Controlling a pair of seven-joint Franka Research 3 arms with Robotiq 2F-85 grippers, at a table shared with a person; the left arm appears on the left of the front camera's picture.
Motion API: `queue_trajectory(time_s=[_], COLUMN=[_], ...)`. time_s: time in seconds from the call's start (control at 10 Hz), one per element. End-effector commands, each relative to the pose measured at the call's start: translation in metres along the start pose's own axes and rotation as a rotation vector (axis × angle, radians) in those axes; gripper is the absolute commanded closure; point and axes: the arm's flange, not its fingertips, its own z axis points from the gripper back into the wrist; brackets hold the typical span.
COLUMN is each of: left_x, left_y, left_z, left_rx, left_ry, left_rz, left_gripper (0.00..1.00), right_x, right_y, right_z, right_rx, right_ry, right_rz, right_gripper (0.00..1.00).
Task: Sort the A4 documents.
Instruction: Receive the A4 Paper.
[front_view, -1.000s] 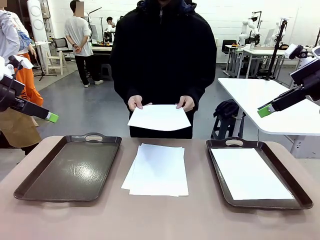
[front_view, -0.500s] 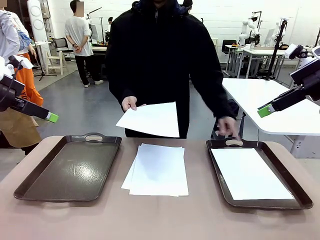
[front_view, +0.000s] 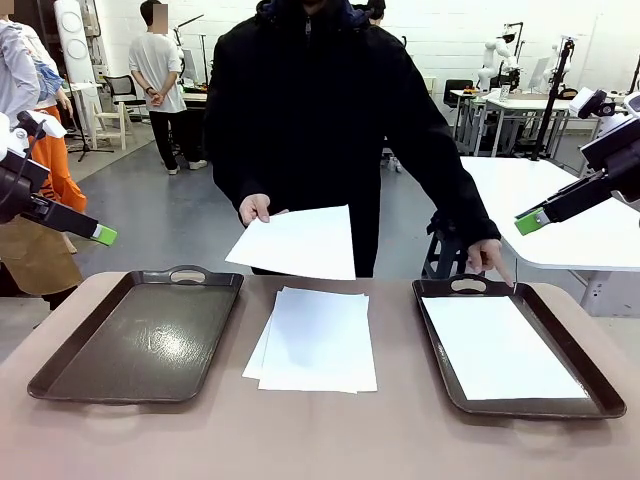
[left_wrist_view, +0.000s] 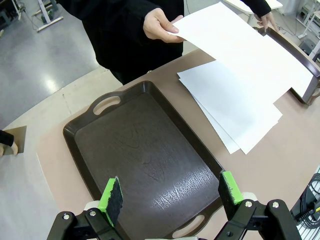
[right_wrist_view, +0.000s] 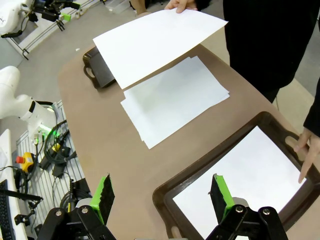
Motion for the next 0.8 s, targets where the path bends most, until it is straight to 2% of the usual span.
queue_trajectory(time_s=[0.0,0.5,0.6,0.7], left_x=[-0.001,-0.001,-0.001,-0.001], left_y=[0.002,0.002,0.002,0.002], left_z=[-0.002,-0.002,-0.002,-0.002], left_rx=[-0.005,-0.005,-0.005,-0.005], left_ry=[-0.010,-0.010,-0.010,-0.010], left_rz=[0.005,0.005,0.005,0.005], left_gripper=[0.00,0.00,0.00,0.00], right_x=[-0.001,0.000,0.010,0.021], right_y=[0.000,0.000,-0.007,-0.017], right_z=[0.000,0.000,-0.012,-0.031], right_rx=[-0.001,0.000,0.020,0.121], right_ry=[0.005,0.000,-0.024,-0.053], right_rz=[0.005,0.000,-0.061,-0.126], right_gripper=[0.00,0.00,0.00,0.00])
